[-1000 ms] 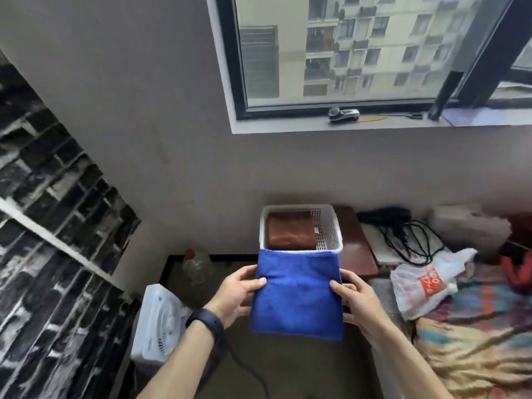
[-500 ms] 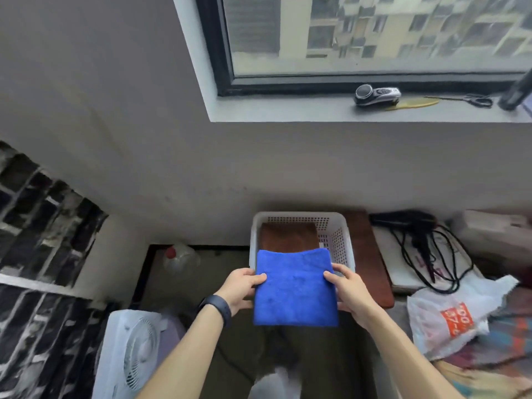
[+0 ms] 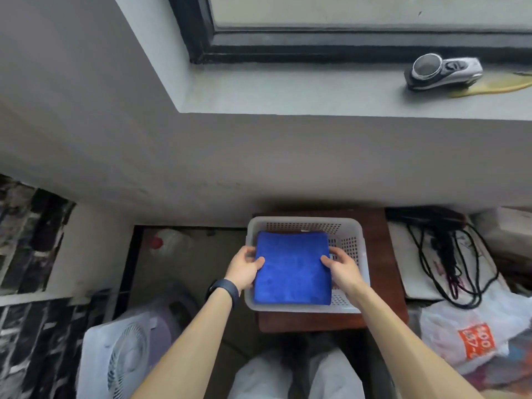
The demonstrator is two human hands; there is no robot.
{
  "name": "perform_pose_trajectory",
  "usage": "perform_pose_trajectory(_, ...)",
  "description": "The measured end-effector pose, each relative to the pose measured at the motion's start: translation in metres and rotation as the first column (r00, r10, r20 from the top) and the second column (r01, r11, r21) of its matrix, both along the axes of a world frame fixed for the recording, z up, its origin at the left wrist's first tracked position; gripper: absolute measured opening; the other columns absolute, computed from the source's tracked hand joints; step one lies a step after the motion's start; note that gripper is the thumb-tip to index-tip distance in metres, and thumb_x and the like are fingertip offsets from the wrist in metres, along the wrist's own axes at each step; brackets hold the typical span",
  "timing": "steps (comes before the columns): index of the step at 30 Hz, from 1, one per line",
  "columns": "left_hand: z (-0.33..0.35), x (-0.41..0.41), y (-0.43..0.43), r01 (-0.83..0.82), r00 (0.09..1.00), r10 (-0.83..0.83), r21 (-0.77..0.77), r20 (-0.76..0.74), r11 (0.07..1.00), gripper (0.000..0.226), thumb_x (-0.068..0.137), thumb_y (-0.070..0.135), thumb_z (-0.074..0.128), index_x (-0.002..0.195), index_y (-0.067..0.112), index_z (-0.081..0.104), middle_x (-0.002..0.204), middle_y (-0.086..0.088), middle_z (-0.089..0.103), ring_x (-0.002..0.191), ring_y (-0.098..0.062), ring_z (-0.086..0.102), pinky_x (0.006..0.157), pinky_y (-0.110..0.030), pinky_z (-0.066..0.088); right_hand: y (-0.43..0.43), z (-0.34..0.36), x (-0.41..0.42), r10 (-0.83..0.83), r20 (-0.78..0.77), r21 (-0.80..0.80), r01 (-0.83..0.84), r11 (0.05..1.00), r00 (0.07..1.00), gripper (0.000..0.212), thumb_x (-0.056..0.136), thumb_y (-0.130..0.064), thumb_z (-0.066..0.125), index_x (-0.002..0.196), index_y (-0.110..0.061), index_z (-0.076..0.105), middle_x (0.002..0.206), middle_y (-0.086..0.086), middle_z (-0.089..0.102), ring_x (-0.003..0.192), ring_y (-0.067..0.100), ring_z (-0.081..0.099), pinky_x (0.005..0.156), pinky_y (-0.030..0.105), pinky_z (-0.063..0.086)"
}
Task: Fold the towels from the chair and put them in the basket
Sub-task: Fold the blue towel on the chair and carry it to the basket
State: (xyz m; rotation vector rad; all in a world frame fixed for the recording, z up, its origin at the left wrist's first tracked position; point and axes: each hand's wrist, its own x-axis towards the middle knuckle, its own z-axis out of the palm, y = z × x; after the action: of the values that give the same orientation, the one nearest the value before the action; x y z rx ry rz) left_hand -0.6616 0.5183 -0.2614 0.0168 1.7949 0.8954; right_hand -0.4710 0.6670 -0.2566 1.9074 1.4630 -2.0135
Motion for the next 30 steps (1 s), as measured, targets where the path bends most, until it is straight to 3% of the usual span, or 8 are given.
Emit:
perform_pose_trajectory(6, -0.009, -0.003, 0.008, 0.099, 0.989, -0.105, -0.069, -0.100, 0.993, 0.027, 0.093, 0.032, 0.062, 0.118, 0.028, 0.053, 0.108, 0.002, 0.064, 0.098, -0.020, 0.065, 0.091, -0.041, 0.055, 0.005, -0.017, -0.003, 0.021, 0.033, 0.023, -0.022, 0.999, 0.999, 0.029, 0.101, -0.022, 0.054, 0.131, -0.022, 0.055, 0.103, -0.012, 0.065, 0.095, 0.013, 0.066, 0.084, 0.041, 0.058)
perform_pose_trajectory(10, -0.006, 0.000, 0.011, 0.118, 0.977, -0.135, -0.107, -0.162, 0.987, 0.029, 0.096, 0.033, 0.058, 0.123, 0.024, 0.053, 0.104, 0.004, 0.063, 0.090, -0.014, 0.062, 0.075, -0.030, 0.051, 0.003, -0.017, -0.006, 0.006, 0.016, 0.059, -0.007, 0.998, 1.000, 0.030, 0.103, -0.025, 0.051, 0.133, -0.025, 0.052, 0.106, -0.012, 0.063, 0.096, 0.010, 0.063, 0.070, 0.028, 0.053)
perform_pose_trajectory(14, -0.003, 0.008, 0.014, 0.222, 0.914, -0.271, -0.186, -0.303, 0.957, 0.037, 0.096, 0.038, 0.055, 0.127, 0.020, 0.048, 0.110, -0.001, 0.062, 0.096, -0.022, 0.063, 0.082, -0.039, 0.055, 0.002, -0.019, -0.010, -0.012, 0.046, 0.158, 0.004, 0.987, 0.999, 0.033, 0.103, -0.030, 0.051, 0.135, -0.023, 0.051, 0.106, -0.006, 0.064, 0.094, 0.010, 0.061, 0.064, 0.022, 0.046)
perform_pose_trajectory(18, -0.001, 0.024, 0.002, 0.356, 0.583, -0.469, -0.309, -0.663, 0.882, 0.056, 0.093, 0.047, 0.052, 0.141, 0.024, 0.037, 0.134, -0.004, 0.046, 0.114, -0.026, 0.054, 0.087, -0.040, 0.051, -0.012, -0.028, -0.006, 0.007, 0.230, 0.369, -0.094, 0.924, 0.973, 0.052, 0.096, -0.044, 0.056, 0.141, -0.019, 0.044, 0.129, 0.003, 0.056, 0.121, 0.024, 0.055, 0.096, 0.041, 0.049)
perform_pose_trajectory(20, -0.005, 0.029, -0.004, 0.451, 0.342, -0.538, -0.368, -0.770, 0.813, 0.062, 0.091, 0.050, 0.051, 0.145, 0.022, 0.039, 0.145, -0.005, 0.043, 0.124, -0.026, 0.049, 0.096, -0.042, 0.048, -0.024, -0.029, -0.004, 0.055, 0.351, 0.582, -0.263, 0.769, 0.935, 0.057, 0.095, -0.046, 0.054, 0.141, -0.015, 0.044, 0.142, 0.008, 0.045, 0.131, 0.027, 0.044, 0.106, 0.046, 0.042)
perform_pose_trajectory(22, -0.013, 0.031, -0.005, 0.550, 0.202, -0.618, -0.434, -0.760, 0.714, 0.069, 0.091, 0.054, 0.045, 0.150, 0.021, 0.035, 0.157, -0.005, 0.034, 0.140, -0.023, 0.037, 0.111, -0.046, 0.037, -0.033, -0.031, -0.008, 0.196, 0.435, 0.704, -0.467, 0.535, 0.879, 0.057, 0.094, -0.044, 0.053, 0.142, -0.015, 0.046, 0.149, 0.009, 0.041, 0.136, 0.028, 0.039, 0.109, 0.046, 0.038)
perform_pose_trajectory(25, -0.025, 0.025, 0.001, 0.637, 0.117, -0.736, -0.519, -0.667, 0.571, 0.072, 0.095, 0.060, 0.025, 0.156, 0.027, 0.008, 0.165, 0.001, 0.006, 0.151, -0.016, 0.002, 0.121, -0.051, 0.003, -0.037, -0.046, -0.013, 0.377, 0.550, 0.655, -0.664, 0.360, 0.746, 0.059, 0.096, -0.046, 0.048, 0.150, -0.023, 0.040, 0.160, 0.009, 0.032, 0.147, 0.027, 0.027, 0.117, 0.048, 0.028)
perform_pose_trajectory(30, -0.043, 0.014, 0.007, 0.645, 0.108, -0.812, -0.581, -0.574, 0.496, 0.073, 0.094, 0.064, 0.015, 0.151, 0.031, -0.017, 0.162, 0.003, -0.014, 0.150, -0.015, -0.012, 0.119, -0.055, -0.006, -0.033, -0.073, -0.015, 0.461, 0.558, 0.546, -0.724, 0.421, 0.690, 0.064, 0.099, -0.056, 0.033, 0.158, -0.034, 0.019, 0.167, 0.000, 0.010, 0.154, 0.019, 0.003, 0.123, 0.050, 0.010)
